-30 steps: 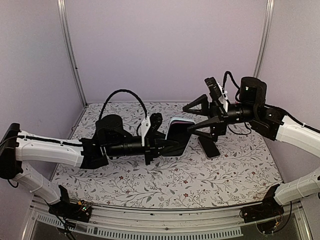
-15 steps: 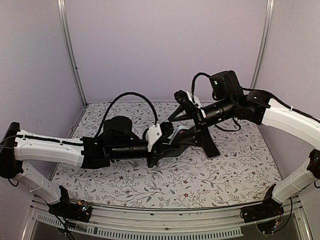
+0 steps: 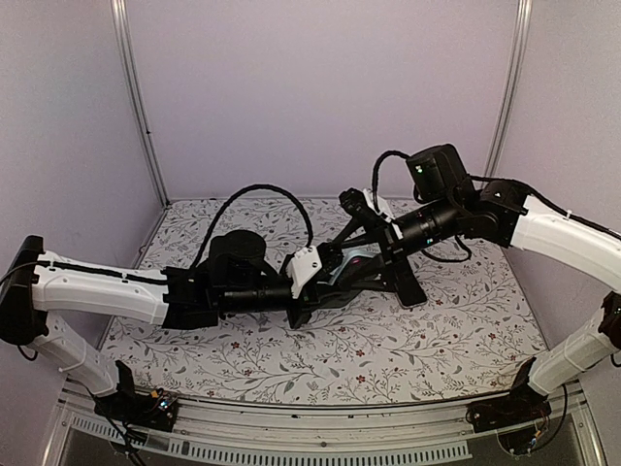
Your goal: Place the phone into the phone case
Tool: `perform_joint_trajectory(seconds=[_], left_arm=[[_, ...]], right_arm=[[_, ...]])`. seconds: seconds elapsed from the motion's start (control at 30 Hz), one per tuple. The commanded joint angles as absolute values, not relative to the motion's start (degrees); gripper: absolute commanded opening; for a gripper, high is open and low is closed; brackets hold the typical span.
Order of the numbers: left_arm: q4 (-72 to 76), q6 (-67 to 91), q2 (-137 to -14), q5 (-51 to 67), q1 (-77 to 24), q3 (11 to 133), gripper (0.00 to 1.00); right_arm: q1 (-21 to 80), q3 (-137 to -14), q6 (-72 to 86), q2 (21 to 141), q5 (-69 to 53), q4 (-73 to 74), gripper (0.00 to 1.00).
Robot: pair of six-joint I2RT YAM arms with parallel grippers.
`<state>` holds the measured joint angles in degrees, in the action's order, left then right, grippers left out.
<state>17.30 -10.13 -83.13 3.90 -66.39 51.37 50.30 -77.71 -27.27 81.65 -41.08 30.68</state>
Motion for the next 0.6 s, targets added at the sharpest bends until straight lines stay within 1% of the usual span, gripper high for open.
perform_joint_trajectory(seconds=[0.0, 0.1, 0.17, 0.27, 0.3, 0.37, 0.43, 0.57], left_arm=[[22.11, -9.23, -82.17, 3.07, -66.62, 52.78, 0.0], [21.23, -9.46, -82.35, 3.65, -66.62, 53.04, 0.0], [20.66, -9.86, -82.29, 4.58, -66.62, 53.09, 0.0], [19.91, -10.19, -82.13, 5.01, -66.62, 53.19, 0.0], [19.61, -10.15, -82.17, 4.75, -66.62, 53.32, 0.0], [19.49, -10.19, -82.26, 4.5, -66.62, 53.54, 0.0], [19.59, -10.2, -82.27, 4.52, -66.62, 53.53, 0.0], [19.39, -10.11, -82.97, 4.52, -66.62, 53.53, 0.0]], right_arm=[[50.61, -76.0, -27.05, 78.03, -38.29, 29.89, 0.87], [50.58, -75.98, -28.78, 76.99, -35.58, 31.39, 0.87], [50.55, -76.77, -30.42, 76.97, -33.35, 33.8, 0.84], [50.53, -78.76, -32.82, 78.02, -31.68, 38.1, 0.76], [50.54, -79.5, -33.26, 78.5, -31.69, 39.16, 0.71], [50.54, -80.85, -33.62, 79.83, -32.24, 41.21, 0.68], [50.56, -81.52, -33.45, 80.47, -32.93, 41.82, 0.61], [50.55, -80.98, -32.31, 78.95, -36.17, 39.18, 0.58]])
